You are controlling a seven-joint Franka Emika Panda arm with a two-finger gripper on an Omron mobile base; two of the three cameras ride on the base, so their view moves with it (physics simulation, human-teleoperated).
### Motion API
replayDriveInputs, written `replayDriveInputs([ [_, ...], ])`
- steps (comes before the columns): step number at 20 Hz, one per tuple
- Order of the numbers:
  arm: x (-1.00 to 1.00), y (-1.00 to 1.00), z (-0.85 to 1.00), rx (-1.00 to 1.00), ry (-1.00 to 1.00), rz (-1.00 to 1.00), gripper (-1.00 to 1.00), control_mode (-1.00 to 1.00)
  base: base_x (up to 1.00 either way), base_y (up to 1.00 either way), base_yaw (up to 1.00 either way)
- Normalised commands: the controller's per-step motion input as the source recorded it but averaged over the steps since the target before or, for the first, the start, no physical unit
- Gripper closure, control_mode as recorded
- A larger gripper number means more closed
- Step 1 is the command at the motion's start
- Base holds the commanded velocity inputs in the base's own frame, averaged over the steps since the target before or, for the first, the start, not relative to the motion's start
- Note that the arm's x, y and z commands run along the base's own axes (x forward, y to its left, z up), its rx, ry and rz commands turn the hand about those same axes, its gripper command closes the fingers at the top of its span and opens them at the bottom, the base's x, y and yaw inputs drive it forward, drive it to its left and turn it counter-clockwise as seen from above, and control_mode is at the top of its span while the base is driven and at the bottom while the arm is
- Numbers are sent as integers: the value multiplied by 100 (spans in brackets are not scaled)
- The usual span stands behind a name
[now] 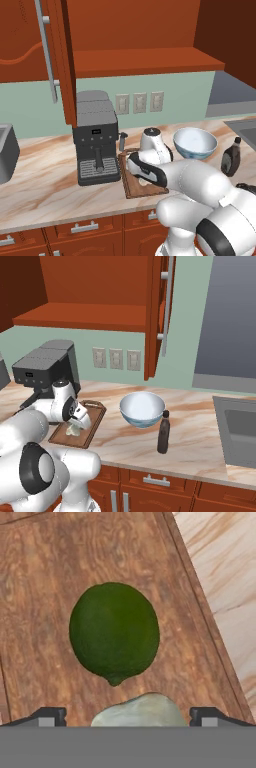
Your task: Open the cabinet. Place the bowl and condiment on the counter. Then place the lime and garlic on the cutting board.
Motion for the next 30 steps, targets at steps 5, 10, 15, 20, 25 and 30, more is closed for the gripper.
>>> replayDriveInputs([
  [5,-18,-1,41,0,0,0,-100,-100,0,0,0],
  [10,-45,-1,36,0,-10,0,-100,-100,0,0,0],
  [15,-72,-3,29,0,-24,2,-100,-100,0,0,0],
  [20,-76,-7,19,2,-35,0,-100,-100,0,0,0],
  [25,-64,-11,39,7,-37,0,-100,-100,0,0,0],
  [30,-58,-2,54,6,-32,0,-100,-100,0,0,0],
])
